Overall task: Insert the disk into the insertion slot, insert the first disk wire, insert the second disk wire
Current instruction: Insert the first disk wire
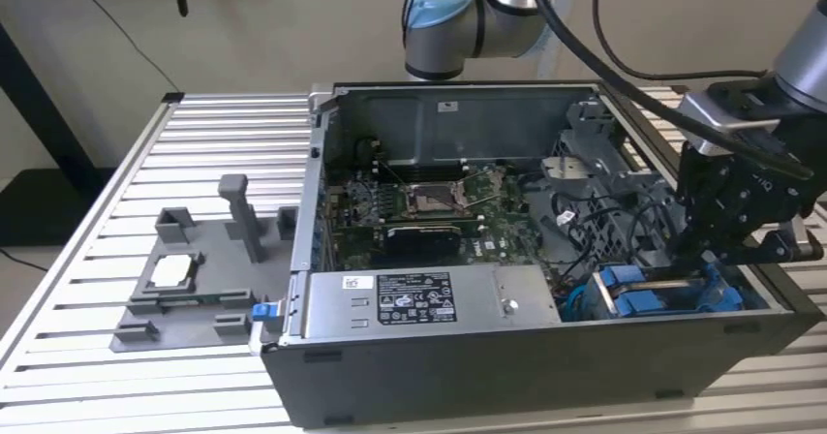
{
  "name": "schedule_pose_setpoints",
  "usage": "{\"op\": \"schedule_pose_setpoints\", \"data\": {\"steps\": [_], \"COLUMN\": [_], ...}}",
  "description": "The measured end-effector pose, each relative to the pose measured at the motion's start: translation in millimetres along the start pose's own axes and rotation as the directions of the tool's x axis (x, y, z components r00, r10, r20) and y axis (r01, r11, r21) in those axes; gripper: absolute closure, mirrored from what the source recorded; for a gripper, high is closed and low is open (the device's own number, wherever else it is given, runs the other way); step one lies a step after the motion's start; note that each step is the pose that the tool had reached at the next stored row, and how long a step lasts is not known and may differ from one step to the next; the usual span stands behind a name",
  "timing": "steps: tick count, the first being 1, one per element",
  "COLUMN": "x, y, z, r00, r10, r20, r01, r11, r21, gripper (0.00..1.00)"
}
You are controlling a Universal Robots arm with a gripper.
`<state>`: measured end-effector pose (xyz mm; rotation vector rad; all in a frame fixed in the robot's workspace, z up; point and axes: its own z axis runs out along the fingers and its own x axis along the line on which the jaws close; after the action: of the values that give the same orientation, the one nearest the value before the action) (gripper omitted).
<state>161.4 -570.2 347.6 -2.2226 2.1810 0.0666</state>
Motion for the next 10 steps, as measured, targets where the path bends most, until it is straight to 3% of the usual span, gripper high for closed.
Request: {"op": "schedule_pose_setpoints", "data": {"steps": [10], "x": [-1.7], "y": [0.6], "z": [-26.9], "r00": [1.0000], "r10": [0.000], "r20": [-0.0003], "r01": [0.000], "r11": [1.0000], "r21": [0.0000], "gripper": [0.73]}}
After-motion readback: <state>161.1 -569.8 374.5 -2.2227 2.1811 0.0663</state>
